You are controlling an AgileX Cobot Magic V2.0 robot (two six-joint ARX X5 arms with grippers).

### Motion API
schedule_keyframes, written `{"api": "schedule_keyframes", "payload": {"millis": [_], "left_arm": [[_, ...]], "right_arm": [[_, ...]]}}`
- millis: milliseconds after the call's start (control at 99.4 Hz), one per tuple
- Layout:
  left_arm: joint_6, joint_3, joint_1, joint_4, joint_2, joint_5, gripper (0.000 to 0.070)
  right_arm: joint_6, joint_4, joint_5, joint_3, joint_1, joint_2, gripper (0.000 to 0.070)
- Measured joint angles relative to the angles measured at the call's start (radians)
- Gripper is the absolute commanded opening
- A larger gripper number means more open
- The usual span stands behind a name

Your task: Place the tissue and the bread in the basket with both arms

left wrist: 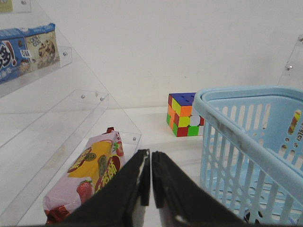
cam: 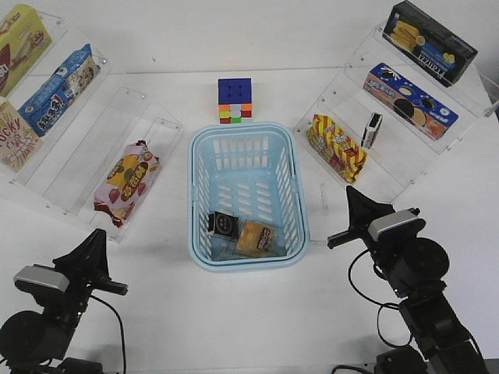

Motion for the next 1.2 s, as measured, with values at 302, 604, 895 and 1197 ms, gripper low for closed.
{"api": "schedule_keyframes", "payload": {"millis": [302,604,895,1197], "left_arm": [[0.070,-0.206,0.067,0.078,-0.115,-0.061,0.0001],[0.040,-0.426,0.151,0.110,-0.237,-0.067,0.0001],[0.037,-0.446,0.157,0.066,-0.238,-0.067,0.0001],[0.037,-0.446,0.157,0.067,-0.238,-0.067,0.0001]], "right_arm": [[0.000,0.002,0.000,0.000,0.000,0.000,0.0001],[0.000,0.003,0.000,0.000,0.000,0.000,0.0001],[0.000,0.003,0.000,0.000,0.000,0.000,0.0001],[0.000,0.003,0.000,0.000,0.000,0.000,0.0001]]}}
